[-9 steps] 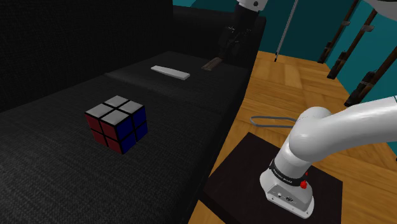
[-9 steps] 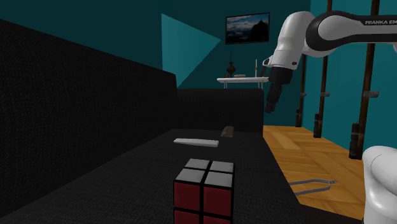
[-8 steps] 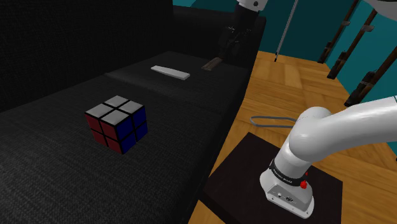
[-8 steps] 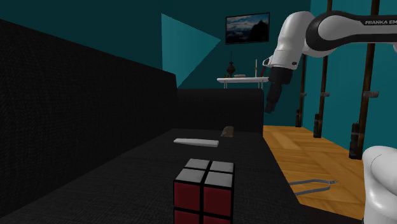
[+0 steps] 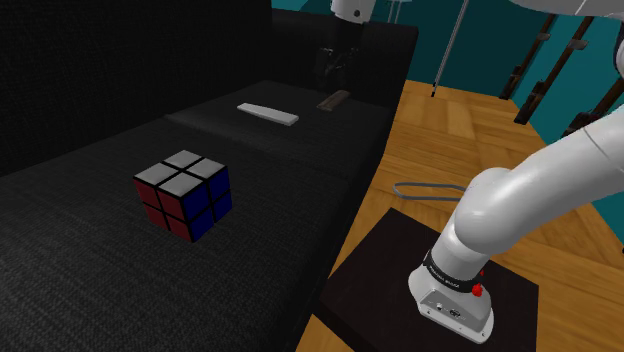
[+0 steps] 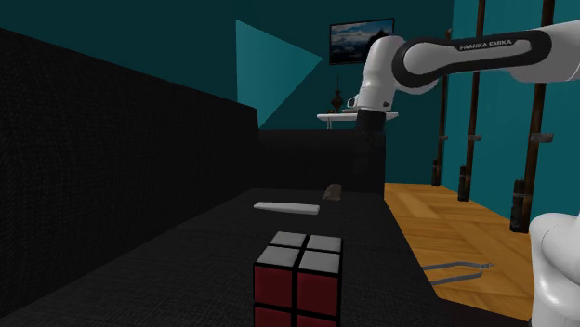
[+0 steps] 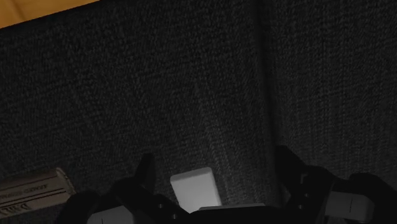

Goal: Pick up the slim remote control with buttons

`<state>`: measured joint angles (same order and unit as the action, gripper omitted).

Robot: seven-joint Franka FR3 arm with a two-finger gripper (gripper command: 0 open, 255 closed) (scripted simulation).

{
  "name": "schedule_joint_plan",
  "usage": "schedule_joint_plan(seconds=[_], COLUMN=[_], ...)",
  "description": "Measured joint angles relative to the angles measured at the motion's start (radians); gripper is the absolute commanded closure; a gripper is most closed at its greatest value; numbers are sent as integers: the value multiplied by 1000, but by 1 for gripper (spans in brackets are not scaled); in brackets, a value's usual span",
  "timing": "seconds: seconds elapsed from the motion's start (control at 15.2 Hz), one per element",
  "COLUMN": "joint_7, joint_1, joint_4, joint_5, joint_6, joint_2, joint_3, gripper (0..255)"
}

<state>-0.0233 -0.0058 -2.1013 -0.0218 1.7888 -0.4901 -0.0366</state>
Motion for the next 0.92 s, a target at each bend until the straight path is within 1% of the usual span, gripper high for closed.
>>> schedule_joint_plan(seconds=[0.13, 0.33, 0.53, 0.79, 0.92], joint_7=[-16, -59, -81, -119, -140], joint_1=[4, 3, 9, 13, 13], joint_4=[54, 163, 261, 429, 531], joint_5=[4, 12, 19, 30, 36], joint_6=[12, 17, 16, -8, -29], joint_2=[84, 225, 347, 527, 625], joint_3=[-2, 8, 3, 1, 1], gripper=[0, 0, 0, 0, 0])
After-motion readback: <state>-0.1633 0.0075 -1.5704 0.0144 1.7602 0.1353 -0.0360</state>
